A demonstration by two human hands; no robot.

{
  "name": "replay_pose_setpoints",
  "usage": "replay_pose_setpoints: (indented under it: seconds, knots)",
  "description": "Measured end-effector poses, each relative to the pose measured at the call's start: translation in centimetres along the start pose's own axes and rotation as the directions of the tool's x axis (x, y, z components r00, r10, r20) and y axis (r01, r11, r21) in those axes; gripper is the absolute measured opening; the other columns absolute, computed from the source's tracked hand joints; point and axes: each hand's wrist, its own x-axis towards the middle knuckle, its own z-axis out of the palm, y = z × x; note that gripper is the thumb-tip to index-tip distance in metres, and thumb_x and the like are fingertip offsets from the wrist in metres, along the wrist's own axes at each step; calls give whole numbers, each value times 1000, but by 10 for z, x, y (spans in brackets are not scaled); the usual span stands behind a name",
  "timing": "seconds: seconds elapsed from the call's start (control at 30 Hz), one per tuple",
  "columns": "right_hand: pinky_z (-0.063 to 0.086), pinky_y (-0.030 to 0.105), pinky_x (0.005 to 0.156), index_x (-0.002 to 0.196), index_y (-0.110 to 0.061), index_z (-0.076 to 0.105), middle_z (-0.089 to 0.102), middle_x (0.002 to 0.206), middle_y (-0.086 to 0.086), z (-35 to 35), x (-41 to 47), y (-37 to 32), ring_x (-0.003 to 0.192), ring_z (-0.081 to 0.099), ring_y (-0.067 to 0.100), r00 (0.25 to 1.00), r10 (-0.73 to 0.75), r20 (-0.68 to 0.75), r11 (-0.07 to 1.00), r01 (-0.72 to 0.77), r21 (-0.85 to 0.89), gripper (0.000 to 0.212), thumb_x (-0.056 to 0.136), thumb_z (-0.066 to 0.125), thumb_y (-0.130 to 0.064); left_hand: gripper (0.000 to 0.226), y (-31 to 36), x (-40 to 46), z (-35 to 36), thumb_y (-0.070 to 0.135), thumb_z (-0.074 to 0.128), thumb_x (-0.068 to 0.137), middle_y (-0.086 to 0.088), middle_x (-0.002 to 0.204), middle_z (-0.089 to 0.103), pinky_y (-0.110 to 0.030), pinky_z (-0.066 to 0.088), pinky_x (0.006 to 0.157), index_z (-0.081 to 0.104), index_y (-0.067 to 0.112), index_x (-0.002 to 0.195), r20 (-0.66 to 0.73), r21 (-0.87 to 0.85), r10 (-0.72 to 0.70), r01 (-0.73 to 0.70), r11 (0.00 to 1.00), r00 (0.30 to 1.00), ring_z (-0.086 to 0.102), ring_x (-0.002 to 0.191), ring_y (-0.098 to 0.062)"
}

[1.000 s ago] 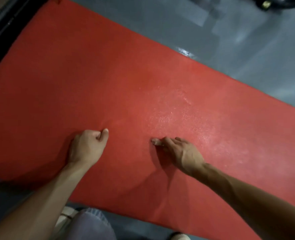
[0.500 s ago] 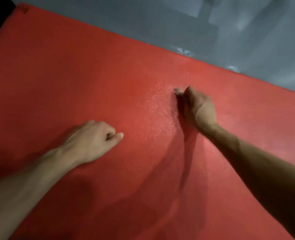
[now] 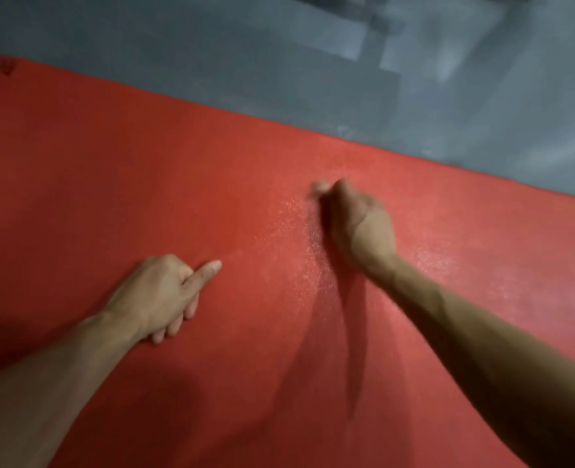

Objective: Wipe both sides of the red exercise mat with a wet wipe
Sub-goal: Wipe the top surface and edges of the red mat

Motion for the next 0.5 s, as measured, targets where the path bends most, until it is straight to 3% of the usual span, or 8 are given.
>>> replay_pose_setpoints:
  seconds: [0.03,0.13,0.17,0.2,0.27,0.33,0.4,0.5]
  knots:
    - [28,35,55,93,-22,48,57,65,0,3,-14,-18,55,51,28,988,-136,80,989,130,73,13,102,55,-27,75,0,1,0,64,39,100,-10,44,62,-17,37,33,62,5,61,-1,-10,-7,7,1000,1000,57,32,-24]
    - [37,34,65,102,-27,55,62,80,-8,2,-37,-30,68,53,16,794,-525,308,849,516,117,4,103,54,-31,75,0,2,-2,65,40,99,-11,44,62,-17,37,33,63,5,62,9,-45,-35,36,998,999,56,32,-23]
    - [41,37,66,101,-25,58,65,82,-5,0,-23,-15,71,57,20,811,-510,287,853,519,51,6,101,57,-30,75,1,2,-4,66,40,99,-11,45,62,-18,36,32,63,4,63,17,-49,-48,49,998,999,56,32,-23]
    - [43,38,63,98,-22,59,67,80,2,-2,-2,6,69,60,27,892,-396,218,911,412,-31,7,98,59,-29,75,3,3,-5,66,41,98,-12,45,62,-18,35,31,64,4,63,26,-48,-59,60,997,998,56,32,-23]
    - [45,42,57,94,-15,53,66,78,18,-14,45,50,69,63,42,997,22,72,979,-7,-204,16,98,54,-31,76,4,4,-6,68,40,98,-12,45,62,-19,35,32,64,4,64,41,-54,-77,80,995,996,56,32,-24]
    - [47,48,63,100,-12,51,67,87,27,-24,66,73,79,63,48,950,311,-5,925,-304,-229,19,101,46,-30,76,3,4,-7,69,40,97,-12,45,62,-20,36,32,64,5,63,43,-54,-82,84,995,996,57,33,-25]
    - [44,46,62,103,-12,51,68,89,27,-11,67,54,81,64,48,960,277,-25,950,-278,-142,22,104,43,-32,76,4,3,-8,69,40,97,-12,45,62,-20,38,33,63,5,63,41,-52,-80,82,995,996,57,34,-25]
    - [29,36,58,103,-14,55,69,80,17,16,60,-4,73,64,43,996,-12,87,1000,9,27,18,104,48,-30,76,6,2,-8,69,41,97,-12,45,62,-21,40,34,63,5,62,37,-60,-82,84,995,996,57,34,-26]
